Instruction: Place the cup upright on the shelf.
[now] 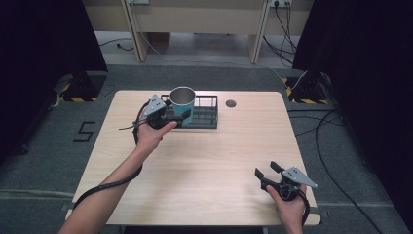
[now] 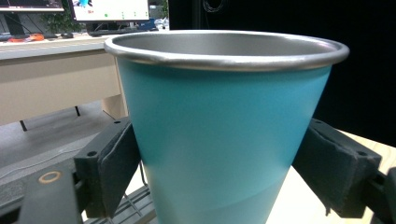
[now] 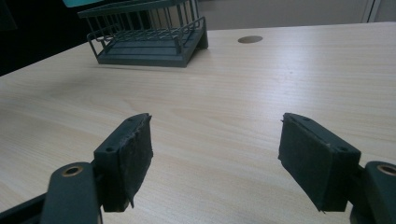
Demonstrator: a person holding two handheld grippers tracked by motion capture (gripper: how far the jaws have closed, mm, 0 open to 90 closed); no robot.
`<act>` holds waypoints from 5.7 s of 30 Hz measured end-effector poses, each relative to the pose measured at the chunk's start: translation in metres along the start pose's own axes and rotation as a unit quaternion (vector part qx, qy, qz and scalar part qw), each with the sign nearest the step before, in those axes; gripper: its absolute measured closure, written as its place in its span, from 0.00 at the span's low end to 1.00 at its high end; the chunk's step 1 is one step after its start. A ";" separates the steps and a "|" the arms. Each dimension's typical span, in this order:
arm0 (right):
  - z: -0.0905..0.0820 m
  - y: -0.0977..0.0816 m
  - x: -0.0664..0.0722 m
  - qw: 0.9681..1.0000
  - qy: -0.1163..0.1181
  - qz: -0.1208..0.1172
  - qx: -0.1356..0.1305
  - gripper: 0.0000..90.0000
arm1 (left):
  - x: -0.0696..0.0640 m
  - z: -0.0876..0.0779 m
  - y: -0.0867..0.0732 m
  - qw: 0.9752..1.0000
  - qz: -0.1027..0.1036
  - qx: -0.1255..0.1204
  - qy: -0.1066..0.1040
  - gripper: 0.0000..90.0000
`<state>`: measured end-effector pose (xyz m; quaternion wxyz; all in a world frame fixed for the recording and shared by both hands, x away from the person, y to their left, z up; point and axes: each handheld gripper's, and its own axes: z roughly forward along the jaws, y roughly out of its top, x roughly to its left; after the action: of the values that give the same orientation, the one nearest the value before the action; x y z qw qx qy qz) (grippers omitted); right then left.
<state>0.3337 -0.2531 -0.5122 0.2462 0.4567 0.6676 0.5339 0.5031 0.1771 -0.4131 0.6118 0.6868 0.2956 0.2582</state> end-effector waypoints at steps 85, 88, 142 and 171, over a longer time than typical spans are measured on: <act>-0.001 -0.001 -0.001 1.000 0.005 -0.001 -0.001 0.30 | 0.036 0.061 -0.005 0.996 -0.025 0.030 0.081 0.19; -0.001 -0.001 0.000 1.000 0.005 0.002 0.000 0.30 | 0.037 0.062 -0.005 0.996 -0.026 0.033 0.082 0.19; -0.001 -0.001 0.000 1.000 0.007 -0.001 0.002 0.30 | 0.039 0.072 -0.031 0.991 -0.032 0.093 0.086 0.19; -0.001 0.000 0.001 1.000 0.010 -0.001 0.008 0.30 | 0.038 0.065 -0.037 0.991 -0.027 0.106 0.078 0.16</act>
<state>0.3325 -0.2523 -0.5122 0.2363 0.4528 0.6750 0.5325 0.5727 0.1628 -0.4582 0.5171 0.7175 0.3864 0.2615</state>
